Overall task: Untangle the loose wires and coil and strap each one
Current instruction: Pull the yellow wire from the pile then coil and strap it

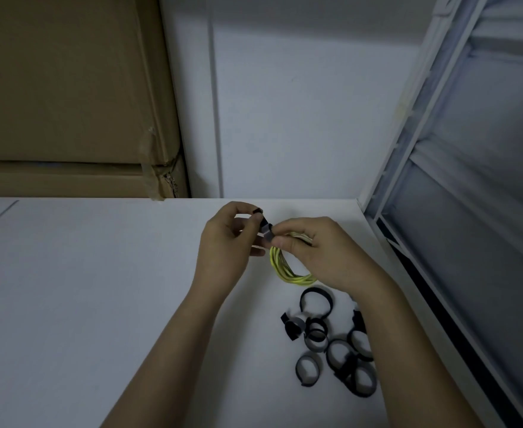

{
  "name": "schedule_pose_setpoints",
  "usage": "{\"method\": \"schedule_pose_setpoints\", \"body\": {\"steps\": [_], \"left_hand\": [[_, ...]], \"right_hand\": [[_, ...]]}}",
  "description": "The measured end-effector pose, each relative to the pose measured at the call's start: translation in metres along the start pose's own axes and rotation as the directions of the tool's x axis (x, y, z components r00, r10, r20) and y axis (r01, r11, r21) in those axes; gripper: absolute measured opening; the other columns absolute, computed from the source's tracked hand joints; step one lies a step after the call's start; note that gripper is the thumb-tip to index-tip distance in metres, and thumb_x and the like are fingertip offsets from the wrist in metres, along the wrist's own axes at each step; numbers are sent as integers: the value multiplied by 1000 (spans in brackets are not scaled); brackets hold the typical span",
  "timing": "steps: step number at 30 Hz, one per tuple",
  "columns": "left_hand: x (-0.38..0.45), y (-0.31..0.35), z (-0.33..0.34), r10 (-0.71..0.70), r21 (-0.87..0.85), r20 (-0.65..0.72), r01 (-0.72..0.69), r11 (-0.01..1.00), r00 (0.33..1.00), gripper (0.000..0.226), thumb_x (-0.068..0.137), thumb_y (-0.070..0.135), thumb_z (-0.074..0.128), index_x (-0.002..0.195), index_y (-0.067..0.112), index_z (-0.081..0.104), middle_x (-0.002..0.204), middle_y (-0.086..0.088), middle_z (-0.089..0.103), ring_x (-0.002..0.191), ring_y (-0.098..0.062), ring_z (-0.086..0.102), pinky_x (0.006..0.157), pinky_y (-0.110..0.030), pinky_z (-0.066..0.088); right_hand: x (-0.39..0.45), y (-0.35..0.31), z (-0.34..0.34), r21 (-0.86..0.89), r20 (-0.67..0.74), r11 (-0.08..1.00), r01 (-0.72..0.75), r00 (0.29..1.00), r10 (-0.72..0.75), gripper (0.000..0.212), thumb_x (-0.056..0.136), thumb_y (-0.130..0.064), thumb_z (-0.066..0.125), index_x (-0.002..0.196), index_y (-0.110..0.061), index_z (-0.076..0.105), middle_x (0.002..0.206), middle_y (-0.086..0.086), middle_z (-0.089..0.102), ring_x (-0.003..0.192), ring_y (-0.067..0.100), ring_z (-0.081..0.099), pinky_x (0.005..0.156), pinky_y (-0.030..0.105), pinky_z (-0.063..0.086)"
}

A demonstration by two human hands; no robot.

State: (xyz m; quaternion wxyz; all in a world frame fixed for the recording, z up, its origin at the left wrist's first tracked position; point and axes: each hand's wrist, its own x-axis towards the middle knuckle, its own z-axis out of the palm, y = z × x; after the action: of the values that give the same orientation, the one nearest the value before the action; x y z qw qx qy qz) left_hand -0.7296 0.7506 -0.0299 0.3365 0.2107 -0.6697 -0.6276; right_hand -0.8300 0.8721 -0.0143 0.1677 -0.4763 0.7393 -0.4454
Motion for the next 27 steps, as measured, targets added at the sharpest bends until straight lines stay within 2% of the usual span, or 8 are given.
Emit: {"method": "schedule_pose_setpoints", "body": {"steps": [2,5,7,10,14,19,23,27], "left_hand": [[0,0,0,22,39,8,-22,999,1000,7,93,11,60,89,17,61,72,-3,72,64,-19,71,57,-26,56],[0,-2,-1,63,86,7,-64,994,998,11,92,8,60,85,16,60,76,-4,72,66,-18,71,57,-26,57],[0,-2,-2,71,99,15,-72,992,997,13,92,7,60,82,17,59,77,-2,72,67,-16,71,56,-24,55],[2,0,-4,35,42,15,-36,998,999,13,92,10,61,81,16,58,75,-1,73,67,-17,71,53,-22,53],[2,6,-7,-20,-81,5,20,997,1000,12,92,12,62,81,16,58,69,0,72,65,-16,71,52,-20,51],[5,7,-10,-126,-142,64,134,981,990,15,92,12,62,78,12,57,60,4,67,53,-10,65,49,-18,49],[5,3,-12,-154,-122,40,158,980,987,10,93,10,60,85,6,56,70,-7,68,55,-13,66,49,-20,51],[7,1,-14,-132,-154,16,133,979,991,8,95,10,57,93,3,53,71,-5,71,58,-16,68,51,-22,52]], "right_hand": [[1,-1,1,-11,7,1000,-3,1000,3,10,91,-29,63,93,-37,68,94,-15,70,91,2,63,89,29,49],[1,-1,5,-68,6,998,-4,1000,5,6,91,-32,61,90,-38,63,92,-8,69,87,21,64,85,43,51],[1,0,6,-110,-11,994,7,1000,-8,8,91,-33,60,88,-40,62,89,-6,68,83,24,63,81,45,52],[1,0,4,-110,-25,993,29,999,-32,12,91,-31,61,89,-42,65,86,-11,69,80,13,62,78,40,52],[2,-6,1,-42,6,997,66,998,-65,23,91,-23,63,97,-45,65,97,-12,71,93,6,65,91,37,51],[1,-8,0,28,21,991,133,991,-134,29,88,-20,65,100,-46,65,97,-26,70,94,-7,63,86,12,47],[2,-2,5,-34,30,995,90,996,-89,23,90,-20,65,99,-41,68,95,-2,72,91,16,66,89,43,50],[2,-2,6,-34,55,995,92,994,-90,26,90,-21,65,99,-46,66,93,-13,71,89,4,65,88,37,51]]}}
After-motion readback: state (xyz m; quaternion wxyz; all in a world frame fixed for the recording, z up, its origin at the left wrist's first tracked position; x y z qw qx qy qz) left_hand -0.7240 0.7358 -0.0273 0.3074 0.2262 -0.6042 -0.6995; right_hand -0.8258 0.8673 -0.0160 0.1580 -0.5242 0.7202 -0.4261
